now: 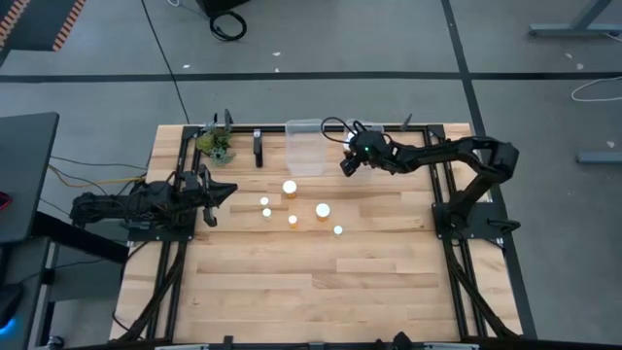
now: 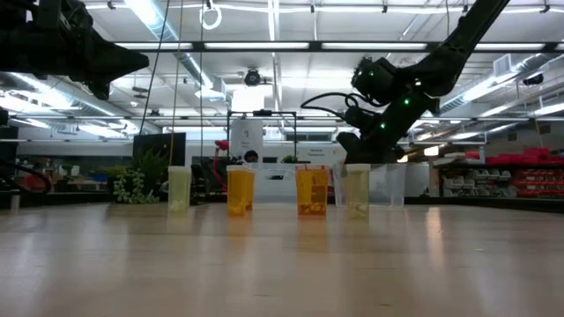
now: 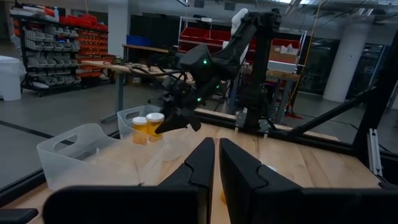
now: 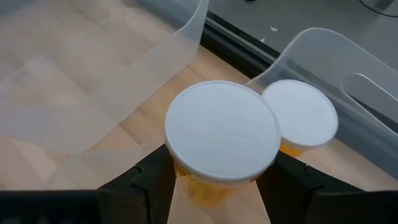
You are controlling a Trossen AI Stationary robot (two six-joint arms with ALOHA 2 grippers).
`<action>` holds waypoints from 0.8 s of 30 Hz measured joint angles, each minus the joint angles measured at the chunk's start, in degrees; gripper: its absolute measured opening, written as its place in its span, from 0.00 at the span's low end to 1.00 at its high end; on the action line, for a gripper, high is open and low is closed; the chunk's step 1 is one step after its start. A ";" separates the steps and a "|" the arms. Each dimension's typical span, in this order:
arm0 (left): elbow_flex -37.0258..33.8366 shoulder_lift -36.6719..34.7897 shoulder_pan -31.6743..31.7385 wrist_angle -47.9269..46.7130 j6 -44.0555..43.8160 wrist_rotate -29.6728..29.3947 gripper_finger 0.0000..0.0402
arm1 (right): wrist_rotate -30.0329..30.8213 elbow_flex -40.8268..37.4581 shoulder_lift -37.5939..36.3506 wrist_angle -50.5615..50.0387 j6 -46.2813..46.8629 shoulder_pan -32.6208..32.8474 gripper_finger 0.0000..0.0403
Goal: Pick and place medicine bottles into bin by pill shape (circle, oval)
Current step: Put the top right big orange pill into the right transparent bin
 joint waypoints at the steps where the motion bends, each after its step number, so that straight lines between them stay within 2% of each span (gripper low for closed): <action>1: 0.00 0.00 -0.02 -0.02 -0.02 0.01 0.08 | 0.05 -0.01 -0.25 -0.50 -0.10 0.00 0.51; 14: -0.01 0.00 -0.01 0.00 -0.02 0.00 0.07 | 0.04 10.71 -0.79 -14.92 -2.53 -1.42 0.51; 24: 0.00 0.00 -0.01 -0.01 -0.02 0.00 0.09 | 0.24 12.34 -0.86 -15.97 -1.33 -1.27 0.51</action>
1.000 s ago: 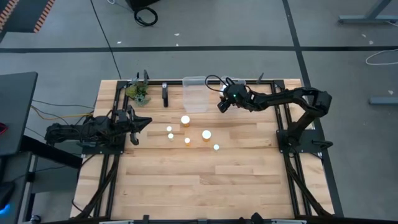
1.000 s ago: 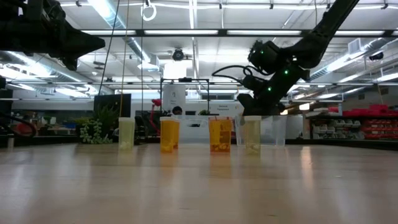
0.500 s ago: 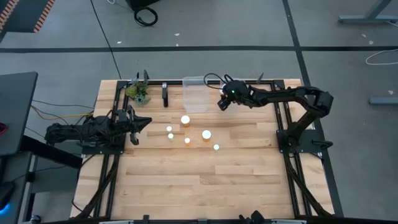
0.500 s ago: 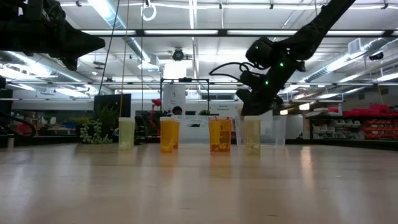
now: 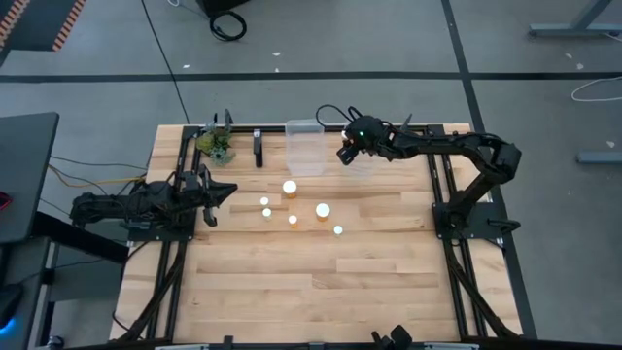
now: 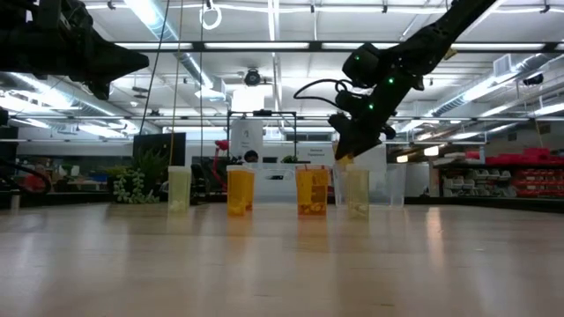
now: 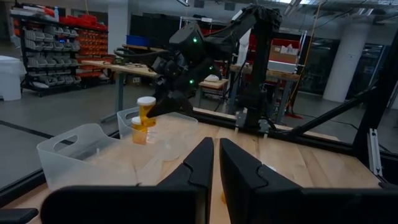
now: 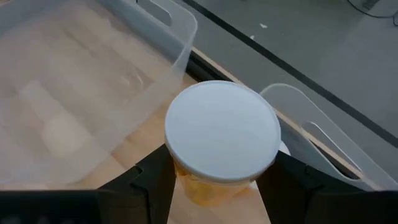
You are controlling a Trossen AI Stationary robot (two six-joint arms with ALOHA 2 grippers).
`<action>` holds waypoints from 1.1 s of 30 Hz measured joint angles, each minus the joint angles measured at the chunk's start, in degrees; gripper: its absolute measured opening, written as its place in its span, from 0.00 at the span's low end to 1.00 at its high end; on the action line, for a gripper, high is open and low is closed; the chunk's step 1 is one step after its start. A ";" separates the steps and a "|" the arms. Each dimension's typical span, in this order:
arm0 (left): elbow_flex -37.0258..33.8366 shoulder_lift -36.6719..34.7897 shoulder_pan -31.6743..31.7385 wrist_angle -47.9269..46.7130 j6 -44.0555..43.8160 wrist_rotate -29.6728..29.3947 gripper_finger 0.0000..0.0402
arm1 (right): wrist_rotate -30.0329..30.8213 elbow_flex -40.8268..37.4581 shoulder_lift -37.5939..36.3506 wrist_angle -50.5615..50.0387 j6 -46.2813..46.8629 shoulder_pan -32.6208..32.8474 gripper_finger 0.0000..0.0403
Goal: Pick and place medicine bottles into bin by pill shape (circle, oval)
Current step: Put the top right big orange pill into the right transparent bin
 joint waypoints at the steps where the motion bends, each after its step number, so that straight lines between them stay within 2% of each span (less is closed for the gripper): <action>1: 0.00 0.00 0.01 0.00 0.02 0.01 0.09 | -0.11 0.00 0.00 -0.66 0.39 0.29 0.51; 5: 0.01 0.00 0.00 0.01 0.02 0.00 0.08 | -0.55 -0.02 0.00 -1.97 0.46 1.21 0.51; 11: 0.01 0.00 0.00 0.00 0.02 0.00 0.06 | -0.15 -0.01 -0.13 4.23 -1.93 1.33 0.51; 17: 0.00 0.00 -0.01 0.01 0.00 0.01 0.08 | 1.01 -0.02 -0.11 8.11 -5.64 -1.53 0.51; 25: 0.00 0.00 -0.01 0.01 0.00 0.02 0.08 | -4.65 -1.55 0.02 13.82 -6.54 -5.04 0.51; 33: -0.01 0.00 0.00 0.03 0.00 -0.01 0.08 | -7.39 -1.88 1.82 15.09 -7.17 -5.98 0.51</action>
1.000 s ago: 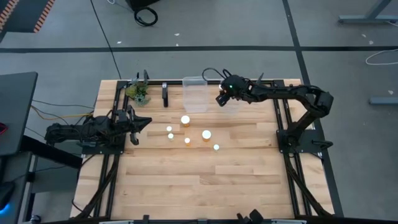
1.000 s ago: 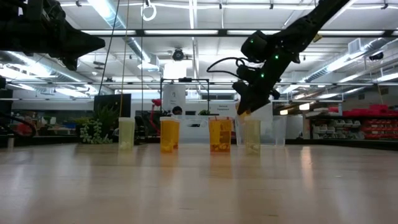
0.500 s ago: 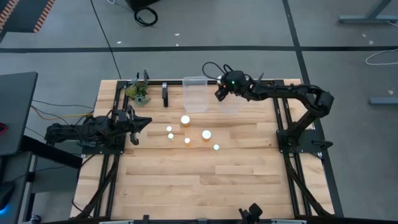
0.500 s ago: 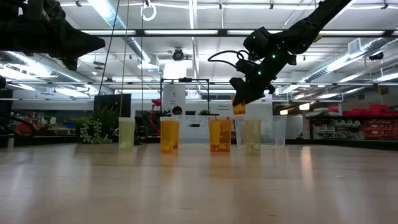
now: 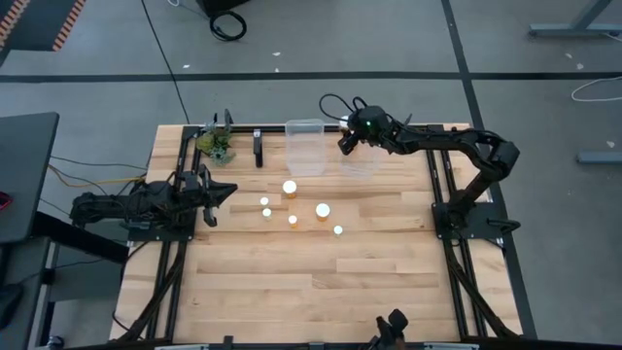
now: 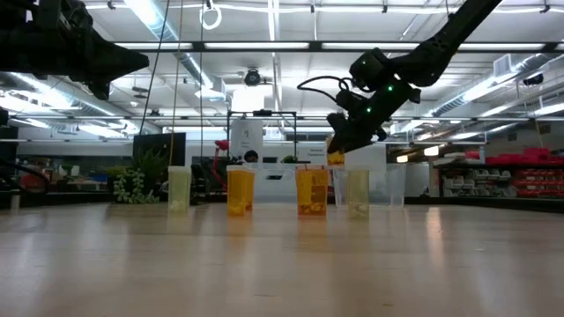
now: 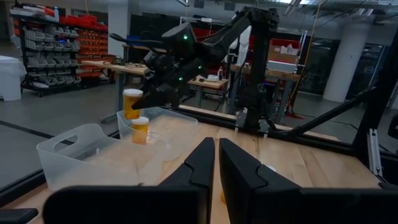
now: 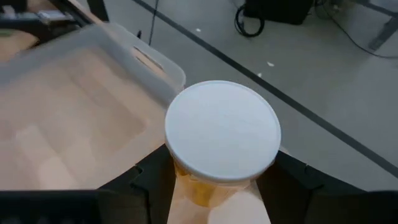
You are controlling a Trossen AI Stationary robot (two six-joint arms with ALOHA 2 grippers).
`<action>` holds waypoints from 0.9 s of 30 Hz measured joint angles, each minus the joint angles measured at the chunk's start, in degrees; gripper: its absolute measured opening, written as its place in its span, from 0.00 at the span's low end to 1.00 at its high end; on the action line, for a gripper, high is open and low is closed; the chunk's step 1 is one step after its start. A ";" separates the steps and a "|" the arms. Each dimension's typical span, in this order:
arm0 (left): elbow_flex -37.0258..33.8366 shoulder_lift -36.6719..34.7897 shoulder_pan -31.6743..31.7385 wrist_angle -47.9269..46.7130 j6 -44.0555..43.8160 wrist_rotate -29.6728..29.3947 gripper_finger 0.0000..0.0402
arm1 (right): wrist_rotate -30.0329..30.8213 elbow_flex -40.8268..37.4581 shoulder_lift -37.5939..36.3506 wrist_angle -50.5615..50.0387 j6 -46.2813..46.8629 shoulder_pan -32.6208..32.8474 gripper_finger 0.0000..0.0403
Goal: Pick and place medicine bottles into bin by pill shape (circle, oval)
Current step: Put the top right big orange pill into the right transparent bin
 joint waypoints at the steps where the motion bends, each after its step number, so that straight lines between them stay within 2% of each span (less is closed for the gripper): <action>1: 0.00 -0.01 0.01 -0.01 0.01 0.06 0.08 | -0.19 0.04 0.08 0.24 -0.06 0.04 0.51; 9: 0.02 0.00 -0.01 -0.04 0.00 0.02 0.08 | -4.21 0.02 0.13 1.07 -1.09 -0.35 0.51; 17: 0.00 0.00 -0.01 0.00 -0.01 0.01 0.07 | -5.32 0.02 4.02 2.04 -1.74 -0.94 0.51; 27: 0.01 0.00 -0.01 -0.04 0.02 0.01 0.08 | 1.69 0.11 3.71 -1.66 0.90 -0.52 0.51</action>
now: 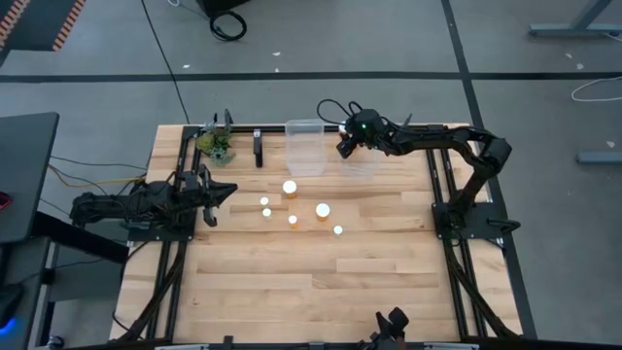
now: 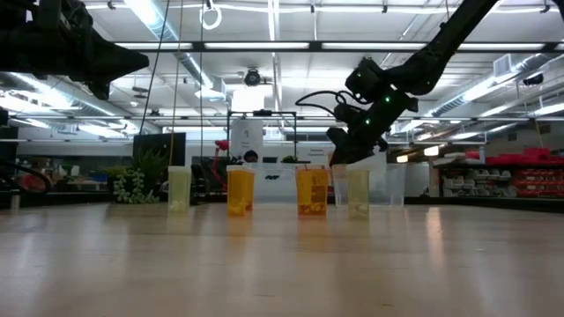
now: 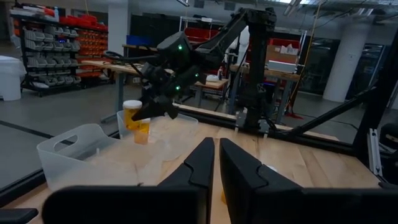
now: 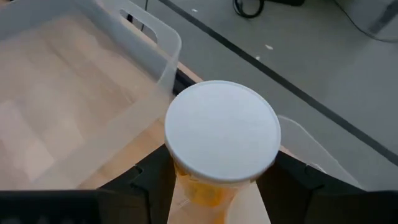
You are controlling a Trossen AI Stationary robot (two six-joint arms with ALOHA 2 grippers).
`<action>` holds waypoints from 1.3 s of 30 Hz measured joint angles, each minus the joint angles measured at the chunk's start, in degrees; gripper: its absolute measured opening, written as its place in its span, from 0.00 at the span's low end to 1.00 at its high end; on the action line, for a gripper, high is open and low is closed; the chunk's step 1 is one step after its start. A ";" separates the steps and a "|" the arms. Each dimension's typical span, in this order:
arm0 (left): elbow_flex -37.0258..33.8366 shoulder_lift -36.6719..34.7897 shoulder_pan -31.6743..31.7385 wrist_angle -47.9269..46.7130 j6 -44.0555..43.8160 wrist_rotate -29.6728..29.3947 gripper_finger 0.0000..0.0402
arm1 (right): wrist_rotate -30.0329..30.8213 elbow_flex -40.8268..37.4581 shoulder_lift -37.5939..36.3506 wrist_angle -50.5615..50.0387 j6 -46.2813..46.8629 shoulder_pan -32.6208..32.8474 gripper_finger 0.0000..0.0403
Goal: Pick and place medicine bottles into bin by pill shape (circle, oval)
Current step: Put the top right big orange pill into the right transparent bin
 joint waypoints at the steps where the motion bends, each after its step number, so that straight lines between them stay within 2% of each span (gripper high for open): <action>1: 0.01 0.00 0.01 0.02 0.01 0.00 0.08 | 0.42 0.03 -0.05 -0.44 0.68 -0.07 0.51; 7: 0.01 0.00 0.00 0.02 -0.02 0.00 0.06 | 1.80 0.13 -0.15 -1.98 3.69 0.10 0.51; 16: 0.00 0.00 0.01 0.02 -0.02 0.01 0.09 | 3.10 -0.33 -0.90 -4.98 1.15 1.41 0.51; 20: 0.00 0.00 0.00 0.03 -0.02 0.03 0.08 | 4.11 0.07 -3.25 -5.87 1.13 1.66 0.51; 27: 0.01 0.00 0.00 0.02 -0.02 0.02 0.07 | 4.63 -0.08 -3.10 -7.08 1.31 1.77 0.51; 39: 0.01 -0.01 0.01 0.01 -0.02 0.00 0.07 | 10.13 -0.09 -3.10 -13.22 4.81 1.98 0.51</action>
